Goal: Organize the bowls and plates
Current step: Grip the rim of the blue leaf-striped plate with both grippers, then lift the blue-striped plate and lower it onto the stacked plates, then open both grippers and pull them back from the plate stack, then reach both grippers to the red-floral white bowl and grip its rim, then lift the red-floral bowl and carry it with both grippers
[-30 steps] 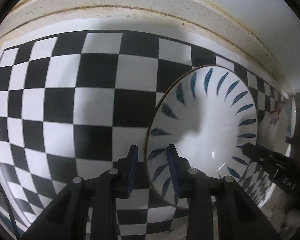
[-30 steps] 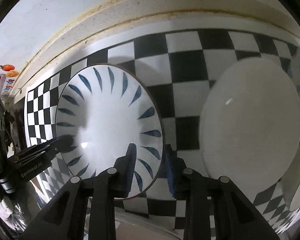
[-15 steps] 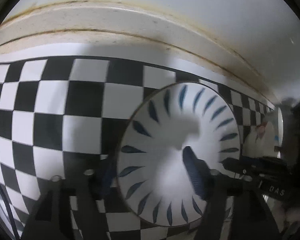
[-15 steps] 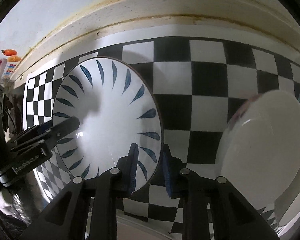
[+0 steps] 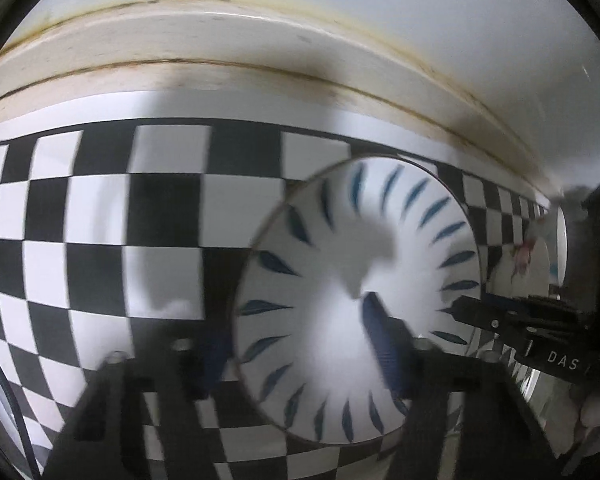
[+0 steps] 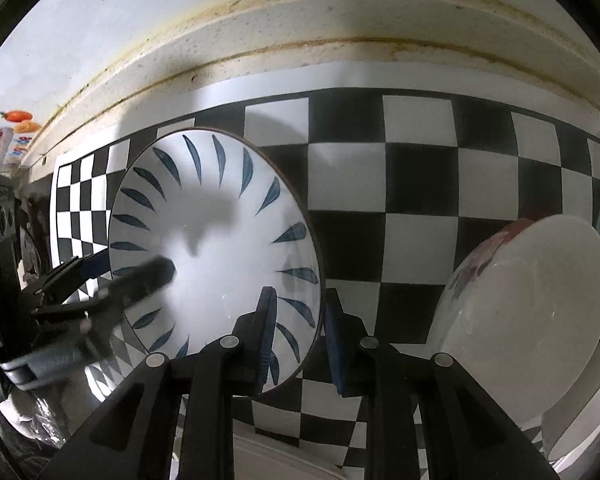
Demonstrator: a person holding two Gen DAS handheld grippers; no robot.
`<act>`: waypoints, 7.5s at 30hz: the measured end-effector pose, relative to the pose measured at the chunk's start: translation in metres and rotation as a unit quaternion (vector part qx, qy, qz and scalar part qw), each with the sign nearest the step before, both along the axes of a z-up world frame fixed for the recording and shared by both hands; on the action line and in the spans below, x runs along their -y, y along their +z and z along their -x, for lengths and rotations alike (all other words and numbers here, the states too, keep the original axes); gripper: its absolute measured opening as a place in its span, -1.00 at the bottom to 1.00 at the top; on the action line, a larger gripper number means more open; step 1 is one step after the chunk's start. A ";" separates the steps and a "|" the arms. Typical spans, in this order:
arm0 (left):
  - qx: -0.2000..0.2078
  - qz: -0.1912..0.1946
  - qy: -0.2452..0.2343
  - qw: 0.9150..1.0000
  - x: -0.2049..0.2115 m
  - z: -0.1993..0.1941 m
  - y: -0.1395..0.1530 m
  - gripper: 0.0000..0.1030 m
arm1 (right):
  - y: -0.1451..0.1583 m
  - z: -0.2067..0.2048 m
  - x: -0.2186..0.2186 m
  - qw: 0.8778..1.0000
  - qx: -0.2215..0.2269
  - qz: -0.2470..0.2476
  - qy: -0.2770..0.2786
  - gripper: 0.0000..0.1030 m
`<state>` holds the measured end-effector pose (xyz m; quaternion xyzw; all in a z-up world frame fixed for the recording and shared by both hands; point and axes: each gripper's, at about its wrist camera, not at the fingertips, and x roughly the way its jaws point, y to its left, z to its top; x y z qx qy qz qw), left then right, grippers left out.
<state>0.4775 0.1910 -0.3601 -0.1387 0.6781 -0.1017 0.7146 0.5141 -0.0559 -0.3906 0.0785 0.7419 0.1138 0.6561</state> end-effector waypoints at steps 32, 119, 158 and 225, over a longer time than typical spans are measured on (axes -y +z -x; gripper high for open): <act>0.035 -0.034 0.005 0.999 -0.003 0.064 0.057 -0.58 | 0.052 0.064 0.023 0.998 0.061 -0.023 0.006 -0.84; 0.017 -0.122 -0.029 0.992 0.067 0.233 0.105 -0.56 | 0.099 0.262 0.063 0.997 0.072 0.023 -0.005 -0.70; 0.079 -0.035 0.002 0.996 0.104 0.194 0.185 -0.45 | 0.204 0.266 0.123 0.986 0.146 -0.026 -0.075 -0.02; 0.035 -0.027 -0.162 0.986 0.239 0.144 0.119 -0.63 | 0.115 0.195 0.173 0.991 0.100 -0.038 -0.076 -0.81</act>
